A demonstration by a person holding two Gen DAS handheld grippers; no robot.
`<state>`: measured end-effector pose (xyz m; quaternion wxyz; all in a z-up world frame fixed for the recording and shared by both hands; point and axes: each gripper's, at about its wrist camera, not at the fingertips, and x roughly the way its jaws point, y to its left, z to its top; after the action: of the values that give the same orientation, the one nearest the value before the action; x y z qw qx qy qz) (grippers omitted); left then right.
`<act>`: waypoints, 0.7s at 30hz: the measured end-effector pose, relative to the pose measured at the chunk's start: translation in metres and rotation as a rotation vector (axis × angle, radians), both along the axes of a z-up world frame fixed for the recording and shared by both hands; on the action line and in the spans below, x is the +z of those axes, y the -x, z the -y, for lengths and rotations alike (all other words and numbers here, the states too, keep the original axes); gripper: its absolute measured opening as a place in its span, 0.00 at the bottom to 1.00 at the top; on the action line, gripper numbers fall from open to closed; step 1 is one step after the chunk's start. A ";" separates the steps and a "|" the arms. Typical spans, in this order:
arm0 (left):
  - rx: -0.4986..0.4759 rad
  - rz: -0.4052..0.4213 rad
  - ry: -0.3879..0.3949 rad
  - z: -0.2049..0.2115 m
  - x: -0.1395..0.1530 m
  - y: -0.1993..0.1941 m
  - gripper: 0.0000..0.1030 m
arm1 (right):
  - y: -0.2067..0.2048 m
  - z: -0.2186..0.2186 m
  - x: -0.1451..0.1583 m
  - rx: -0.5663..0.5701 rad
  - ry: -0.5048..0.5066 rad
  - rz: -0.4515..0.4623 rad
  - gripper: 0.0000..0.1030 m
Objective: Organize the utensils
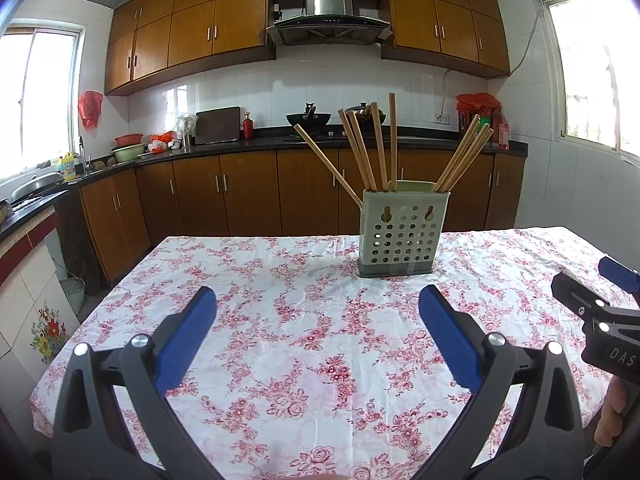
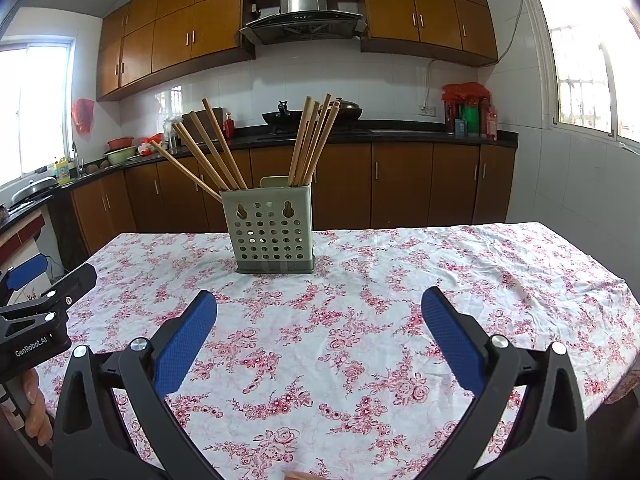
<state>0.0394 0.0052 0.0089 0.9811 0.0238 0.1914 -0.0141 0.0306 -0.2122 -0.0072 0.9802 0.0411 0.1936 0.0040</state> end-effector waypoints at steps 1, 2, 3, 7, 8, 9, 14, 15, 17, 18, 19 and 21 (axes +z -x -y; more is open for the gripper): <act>0.000 0.000 0.000 0.000 0.000 0.000 0.96 | 0.000 0.000 0.000 0.000 0.000 0.000 0.98; 0.000 0.000 -0.001 0.000 0.000 0.000 0.96 | 0.000 0.000 0.000 0.000 -0.001 0.000 0.98; 0.000 0.000 0.000 0.000 0.000 0.000 0.96 | 0.000 0.000 0.000 -0.001 -0.001 0.000 0.98; 0.000 0.000 0.000 0.000 0.000 0.000 0.96 | 0.000 0.001 0.000 0.000 -0.001 0.000 0.98; 0.001 0.000 -0.001 0.000 0.000 0.000 0.96 | 0.000 0.001 0.000 0.001 -0.001 -0.001 0.98; 0.001 0.000 0.000 0.000 0.000 0.000 0.96 | 0.000 0.001 0.000 0.000 -0.001 -0.001 0.98; 0.000 0.000 0.000 0.001 0.000 0.000 0.96 | 0.000 0.000 0.000 0.000 0.000 0.000 0.98; 0.000 0.000 0.000 0.001 0.001 0.000 0.96 | 0.000 0.001 0.000 0.000 -0.001 0.000 0.98; 0.000 0.000 0.001 0.002 0.001 0.000 0.96 | 0.000 0.001 0.000 0.000 -0.001 0.000 0.98; 0.000 -0.001 0.001 0.001 0.001 0.000 0.96 | 0.000 0.001 0.000 0.000 -0.001 0.000 0.98; 0.001 0.000 0.001 0.002 0.001 0.000 0.96 | 0.000 0.001 0.000 0.000 0.000 0.000 0.98; 0.000 -0.001 0.002 0.001 0.000 0.000 0.96 | 0.000 0.001 0.000 0.001 0.000 0.000 0.98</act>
<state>0.0398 0.0038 0.0093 0.9811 0.0226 0.1917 -0.0145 0.0309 -0.2130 -0.0077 0.9802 0.0412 0.1936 0.0043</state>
